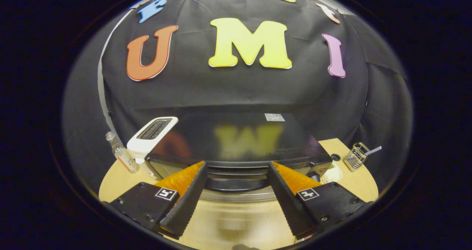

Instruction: Open the toaster oven, put the food inside, and close the toaster oven door.

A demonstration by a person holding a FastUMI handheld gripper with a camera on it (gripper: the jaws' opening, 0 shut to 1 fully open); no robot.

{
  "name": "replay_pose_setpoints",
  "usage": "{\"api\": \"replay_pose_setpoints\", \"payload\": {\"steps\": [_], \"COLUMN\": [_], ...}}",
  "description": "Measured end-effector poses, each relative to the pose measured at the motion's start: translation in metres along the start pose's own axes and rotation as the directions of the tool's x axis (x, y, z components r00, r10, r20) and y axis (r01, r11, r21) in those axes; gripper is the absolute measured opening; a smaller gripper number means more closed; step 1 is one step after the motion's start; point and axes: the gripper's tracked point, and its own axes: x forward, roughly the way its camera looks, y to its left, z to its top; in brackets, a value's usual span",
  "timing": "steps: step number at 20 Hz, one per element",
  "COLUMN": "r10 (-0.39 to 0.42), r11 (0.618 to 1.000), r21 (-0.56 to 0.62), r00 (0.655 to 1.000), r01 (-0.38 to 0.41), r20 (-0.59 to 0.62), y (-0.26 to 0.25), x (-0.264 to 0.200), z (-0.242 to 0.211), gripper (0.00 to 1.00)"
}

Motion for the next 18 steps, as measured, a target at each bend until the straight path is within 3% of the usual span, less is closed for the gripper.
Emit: {"api": "replay_pose_setpoints", "payload": {"steps": [9, 18], "r10": [0.003, 0.028], "r11": [1.000, 0.998], "r21": [-0.007, -0.042], "r00": [0.999, 0.976], "r01": [-0.003, -0.038], "r20": [-0.054, -0.218], "y": [0.000, -0.002], "x": [-0.053, -0.082], "z": [-0.059, -0.149], "gripper": [1.00, 1.00]}}
